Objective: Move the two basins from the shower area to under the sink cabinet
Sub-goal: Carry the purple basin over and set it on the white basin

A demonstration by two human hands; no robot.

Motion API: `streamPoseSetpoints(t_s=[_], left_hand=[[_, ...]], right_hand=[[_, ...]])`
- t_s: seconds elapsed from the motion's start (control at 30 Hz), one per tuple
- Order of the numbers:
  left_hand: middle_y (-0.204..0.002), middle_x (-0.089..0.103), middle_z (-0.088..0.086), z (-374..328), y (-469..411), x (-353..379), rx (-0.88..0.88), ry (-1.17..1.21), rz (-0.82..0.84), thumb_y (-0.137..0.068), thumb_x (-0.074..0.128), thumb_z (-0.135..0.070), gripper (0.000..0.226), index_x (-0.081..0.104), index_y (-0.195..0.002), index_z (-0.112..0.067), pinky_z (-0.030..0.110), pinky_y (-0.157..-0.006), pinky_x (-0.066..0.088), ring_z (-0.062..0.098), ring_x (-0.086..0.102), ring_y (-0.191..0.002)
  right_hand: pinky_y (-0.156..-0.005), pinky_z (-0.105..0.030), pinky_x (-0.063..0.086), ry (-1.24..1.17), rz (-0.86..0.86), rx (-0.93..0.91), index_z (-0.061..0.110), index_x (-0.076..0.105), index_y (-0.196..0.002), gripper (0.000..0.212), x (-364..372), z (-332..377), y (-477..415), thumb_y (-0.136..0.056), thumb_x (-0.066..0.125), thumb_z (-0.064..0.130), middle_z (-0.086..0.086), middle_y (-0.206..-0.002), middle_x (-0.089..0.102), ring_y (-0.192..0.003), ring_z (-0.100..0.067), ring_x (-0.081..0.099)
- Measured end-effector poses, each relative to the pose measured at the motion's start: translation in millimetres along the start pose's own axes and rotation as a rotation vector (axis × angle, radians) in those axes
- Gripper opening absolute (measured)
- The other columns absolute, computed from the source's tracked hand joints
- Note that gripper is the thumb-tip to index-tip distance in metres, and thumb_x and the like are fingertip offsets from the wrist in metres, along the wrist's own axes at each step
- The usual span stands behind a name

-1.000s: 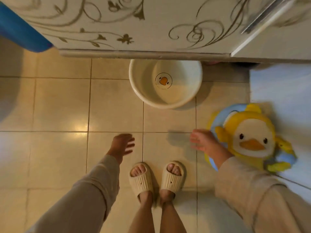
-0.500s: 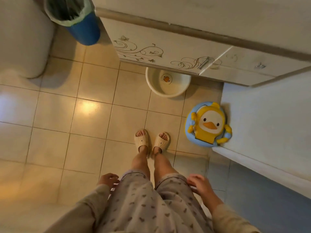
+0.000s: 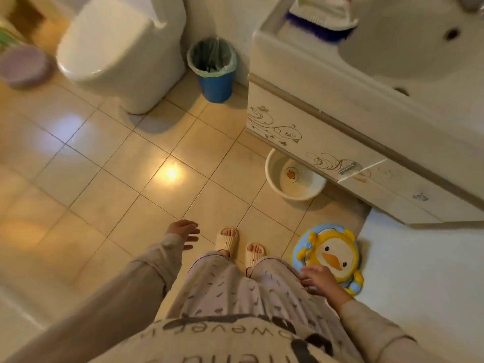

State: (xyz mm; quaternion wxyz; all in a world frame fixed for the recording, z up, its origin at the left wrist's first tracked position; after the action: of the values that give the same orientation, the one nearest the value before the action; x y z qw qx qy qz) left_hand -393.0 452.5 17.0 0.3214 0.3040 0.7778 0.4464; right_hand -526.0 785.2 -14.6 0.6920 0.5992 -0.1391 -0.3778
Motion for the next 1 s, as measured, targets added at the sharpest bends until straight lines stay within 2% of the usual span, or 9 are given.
streamPoseSetpoints(t_s=[0.17,0.23,0.33,0.4,0.47,0.6,0.7,0.8,1.0], left_hand=[[-0.073,0.059,0.003,52.5,14.9,2.4,-0.064,0.138,-0.074,-0.092,0.045,-0.005,0.019,0.058,-0.079,-0.011,0.025,-0.057,0.041,0.018,0.055,-0.062],[-0.075,0.061,0.01,93.1,25.8,0.4,-0.14,0.194,-0.123,-0.09,0.046,-0.001,0.015,0.061,-0.087,-0.004,0.027,-0.06,0.042,0.025,0.055,-0.068],[-0.095,0.063,0.024,161.3,42.3,-4.2,-0.261,0.343,-0.265,-0.086,0.05,0.006,0.026,0.062,-0.108,0.012,0.037,-0.078,0.047,0.029,0.055,-0.089],[-0.104,0.065,0.026,193.5,53.6,-7.9,-0.352,0.475,-0.319,-0.088,0.051,0.002,0.029,0.061,-0.112,0.013,0.04,-0.078,0.051,0.033,0.058,-0.089],[-0.1,0.065,0.022,214.1,63.5,-11.8,-0.432,0.622,-0.315,-0.091,0.049,-0.008,0.029,0.06,-0.114,0.007,0.033,-0.066,0.047,0.03,0.058,-0.077],[-0.119,0.06,0.023,242.4,62.3,-23.4,-0.454,0.784,-0.359,-0.094,0.046,-0.014,0.035,0.054,-0.124,0.003,0.041,-0.084,0.047,0.033,0.058,-0.093],[-0.102,0.061,0.017,255.0,49.7,-35.5,-0.483,0.867,-0.361,-0.095,0.044,-0.015,0.035,0.054,-0.124,0.0,0.031,-0.062,0.044,0.025,0.055,-0.07],[-0.079,0.06,0.009,261.7,34.1,-56.9,-0.549,0.913,-0.349,-0.094,0.044,-0.015,0.035,0.055,-0.124,-0.001,0.027,-0.058,0.04,0.023,0.051,-0.061],[-0.067,0.052,0.013,244.1,4.9,-145.5,-0.618,0.884,-0.323,-0.092,0.048,-0.012,0.04,0.053,-0.127,0.006,0.024,-0.051,0.031,0.022,0.041,-0.052]], right_hand=[[-0.046,-0.02,0.037,0.293,-0.037,-0.046,0.01,0.052,-0.065,0.026,-14.8,23.3,-18.2,-0.09,0.05,0.007,-0.007,-0.061,0.052,-0.051,-0.016,0.047],[-0.059,-0.024,0.039,0.498,0.008,-0.092,0.008,0.059,-0.072,0.023,-3.1,41.1,-21.2,-0.092,0.05,0.011,-0.01,-0.072,0.058,-0.064,-0.017,0.049],[-0.056,-0.023,0.035,0.719,0.121,-0.177,-0.005,0.062,-0.08,0.022,29.1,78.3,-16.3,-0.091,0.05,0.011,-0.026,-0.087,0.056,-0.076,-0.015,0.042],[-0.059,-0.025,0.037,0.782,0.202,-0.208,0.004,0.056,-0.075,0.014,57.2,105.8,-10.6,-0.087,0.052,0.011,-0.019,-0.078,0.053,-0.07,-0.018,0.045],[-0.06,-0.028,0.044,0.767,0.254,-0.256,0.007,0.058,-0.087,0.007,88.2,137.1,-4.4,-0.088,0.052,0.01,-0.011,-0.077,0.058,-0.066,-0.021,0.053],[-0.062,-0.028,0.048,0.791,0.325,-0.379,0.008,0.058,-0.102,0.014,151.8,199.9,13.4,-0.092,0.048,0.009,-0.006,-0.08,0.061,-0.067,-0.017,0.058],[-0.063,-0.029,0.048,0.8,0.369,-0.413,0.007,0.058,-0.106,0.018,192.8,231.1,23.8,-0.091,0.047,0.006,-0.008,-0.083,0.061,-0.071,-0.02,0.059],[-0.063,-0.029,0.048,0.833,0.369,-0.397,0.005,0.058,-0.107,0.018,224.7,247.4,24.1,-0.091,0.047,0.006,-0.008,-0.083,0.061,-0.07,-0.019,0.058],[-0.059,-0.029,0.046,0.979,0.22,-0.338,0.004,0.056,-0.109,0.021,265.5,265.9,17.1,-0.092,0.043,0.007,-0.01,-0.083,0.06,-0.066,-0.018,0.056]])
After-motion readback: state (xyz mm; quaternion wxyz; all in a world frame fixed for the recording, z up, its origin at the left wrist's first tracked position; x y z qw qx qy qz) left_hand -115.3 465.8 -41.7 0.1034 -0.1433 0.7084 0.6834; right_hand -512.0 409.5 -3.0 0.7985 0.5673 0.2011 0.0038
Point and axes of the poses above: each hand's wrist, its own y-axis away from the middle knuckle, its own x-axis out of the palm, z = x × y, the point moved 2 cm from there along -y, towards the middle knuckle
